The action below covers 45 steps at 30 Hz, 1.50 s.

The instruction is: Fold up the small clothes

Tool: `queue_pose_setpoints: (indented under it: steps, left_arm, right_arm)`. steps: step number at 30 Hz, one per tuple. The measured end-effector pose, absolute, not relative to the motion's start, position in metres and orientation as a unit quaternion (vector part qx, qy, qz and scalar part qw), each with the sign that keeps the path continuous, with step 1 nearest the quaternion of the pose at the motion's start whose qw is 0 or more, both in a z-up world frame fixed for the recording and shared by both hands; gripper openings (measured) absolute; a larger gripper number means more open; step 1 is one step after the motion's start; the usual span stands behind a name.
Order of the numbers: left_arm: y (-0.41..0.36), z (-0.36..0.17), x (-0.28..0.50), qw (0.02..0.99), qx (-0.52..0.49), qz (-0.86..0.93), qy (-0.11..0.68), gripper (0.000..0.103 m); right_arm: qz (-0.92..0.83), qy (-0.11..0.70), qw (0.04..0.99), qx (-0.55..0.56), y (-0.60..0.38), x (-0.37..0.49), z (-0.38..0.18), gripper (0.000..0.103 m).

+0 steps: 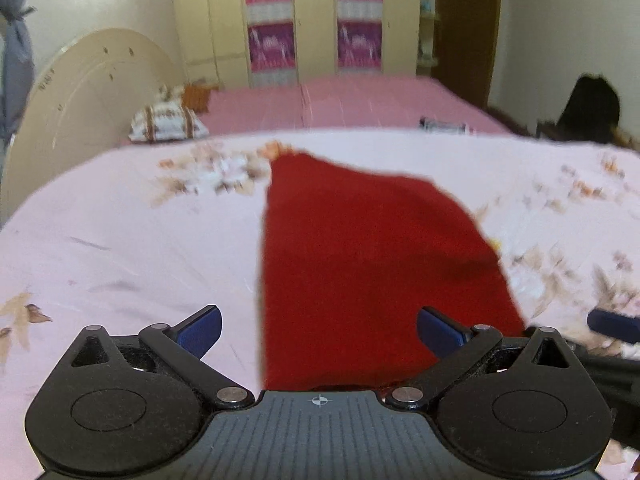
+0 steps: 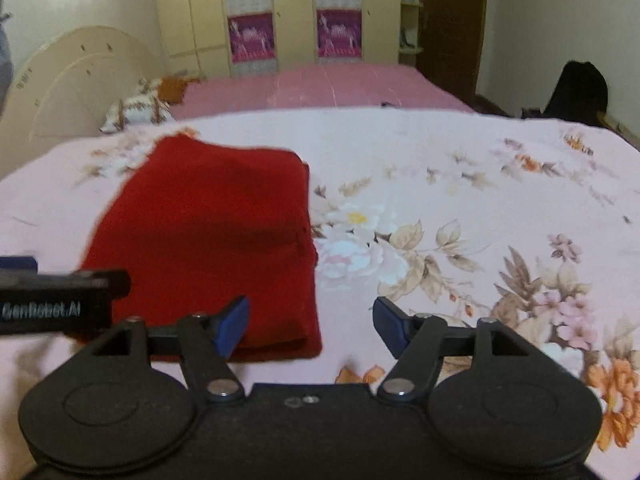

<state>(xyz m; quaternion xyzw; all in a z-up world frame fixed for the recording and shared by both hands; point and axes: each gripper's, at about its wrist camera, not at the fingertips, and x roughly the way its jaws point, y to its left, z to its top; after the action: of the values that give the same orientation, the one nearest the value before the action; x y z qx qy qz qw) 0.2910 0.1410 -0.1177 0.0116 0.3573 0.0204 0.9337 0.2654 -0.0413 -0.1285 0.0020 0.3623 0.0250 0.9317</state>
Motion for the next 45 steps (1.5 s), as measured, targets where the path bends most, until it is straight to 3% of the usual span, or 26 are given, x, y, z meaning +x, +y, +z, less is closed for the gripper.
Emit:
queue_pose_setpoints:
  steps: [8,16,21,24,45]
  left_arm:
    - [0.127,-0.085,0.219,0.944,0.052,0.020,0.324,0.103]
    - [0.117,-0.055,0.144,0.939,0.045,0.051,0.338,0.103]
    - [0.112,-0.043,0.098,0.932,0.019,0.072,0.355,0.103]
    - [0.104,-0.034,0.077,0.927,0.012,0.075,0.366,0.103]
    - [0.079,0.003,0.016,0.946,-0.017,0.090,0.312,0.103]
  right_arm:
    - [0.073,0.328,0.941,-0.039,-0.042,0.204,-0.096,0.070]
    - [0.121,0.320,0.938,-0.050,-0.063,0.139,-0.068,0.078]
    - [0.093,0.316,0.944,-0.013,-0.090,0.108,-0.042,0.100]
    - [0.076,0.318,0.945,0.001,-0.100,0.095,-0.032,0.102]
    - [0.048,0.252,0.967,-0.011,-0.118,0.038,0.004,0.102]
